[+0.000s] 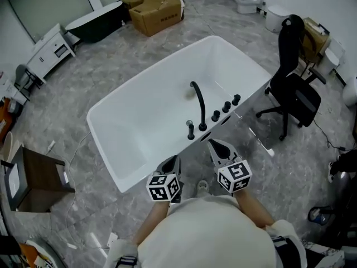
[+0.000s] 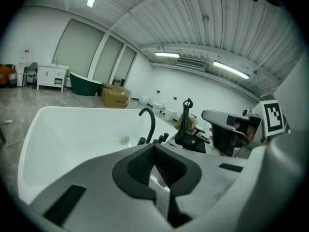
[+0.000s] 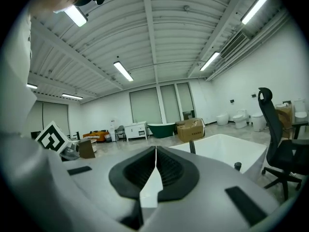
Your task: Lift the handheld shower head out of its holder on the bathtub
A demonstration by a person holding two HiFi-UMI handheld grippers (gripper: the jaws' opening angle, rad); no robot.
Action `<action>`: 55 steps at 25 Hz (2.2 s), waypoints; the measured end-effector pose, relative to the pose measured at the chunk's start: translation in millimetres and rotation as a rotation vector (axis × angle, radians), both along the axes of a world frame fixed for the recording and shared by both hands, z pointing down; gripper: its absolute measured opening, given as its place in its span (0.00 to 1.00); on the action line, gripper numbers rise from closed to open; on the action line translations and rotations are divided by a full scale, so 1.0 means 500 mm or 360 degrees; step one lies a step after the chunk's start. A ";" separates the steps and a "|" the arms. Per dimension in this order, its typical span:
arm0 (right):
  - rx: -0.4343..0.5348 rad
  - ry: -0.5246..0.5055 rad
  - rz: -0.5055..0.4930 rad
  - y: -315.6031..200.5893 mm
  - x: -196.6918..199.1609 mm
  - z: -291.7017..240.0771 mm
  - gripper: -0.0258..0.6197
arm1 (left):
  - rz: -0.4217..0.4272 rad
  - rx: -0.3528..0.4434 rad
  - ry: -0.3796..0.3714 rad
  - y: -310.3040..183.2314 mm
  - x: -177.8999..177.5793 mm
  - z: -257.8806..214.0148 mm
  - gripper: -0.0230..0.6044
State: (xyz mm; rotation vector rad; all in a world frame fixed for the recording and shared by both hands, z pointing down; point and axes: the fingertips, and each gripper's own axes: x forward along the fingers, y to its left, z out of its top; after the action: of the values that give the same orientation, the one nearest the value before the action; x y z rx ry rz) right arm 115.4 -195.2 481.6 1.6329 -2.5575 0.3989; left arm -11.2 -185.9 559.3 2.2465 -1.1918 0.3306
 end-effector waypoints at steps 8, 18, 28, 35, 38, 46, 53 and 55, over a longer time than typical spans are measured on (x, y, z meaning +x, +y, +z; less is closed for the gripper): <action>-0.0049 0.0072 -0.0174 -0.116 0.017 0.043 0.07 | -0.0186 -0.0011 -0.0011 -0.081 0.006 0.014 0.07; -0.0150 0.0165 -0.0320 -0.193 0.014 0.141 0.07 | -0.0409 -0.0055 -0.0013 -0.108 -0.022 0.025 0.07; -0.0301 0.0161 -0.0369 -0.232 -0.038 0.271 0.28 | -0.0449 -0.0172 -0.0064 -0.103 -0.080 0.067 0.07; -0.0477 0.0333 -0.0410 -0.264 -0.066 0.415 0.42 | -0.0413 -0.0170 -0.0065 -0.163 -0.083 0.069 0.07; -0.0535 0.0375 -0.0376 -0.285 -0.072 0.465 0.42 | -0.0413 -0.0182 -0.0056 -0.187 -0.098 0.075 0.07; -0.0715 0.0460 -0.0392 -0.314 -0.090 0.570 0.42 | -0.0350 -0.0230 -0.0069 -0.230 -0.109 0.097 0.07; -0.0840 0.0569 -0.0429 -0.323 -0.101 0.639 0.42 | -0.0300 -0.0287 -0.0075 -0.250 -0.105 0.117 0.07; -0.0854 0.0602 -0.0442 -0.324 -0.099 0.653 0.38 | -0.0291 -0.0297 -0.0081 -0.254 -0.100 0.121 0.07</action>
State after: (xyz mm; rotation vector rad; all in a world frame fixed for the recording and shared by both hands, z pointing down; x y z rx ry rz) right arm 65.7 -357.4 808.1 1.0350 -2.1062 0.6140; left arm -61.4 -312.7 620.1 1.9642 -1.3249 0.4109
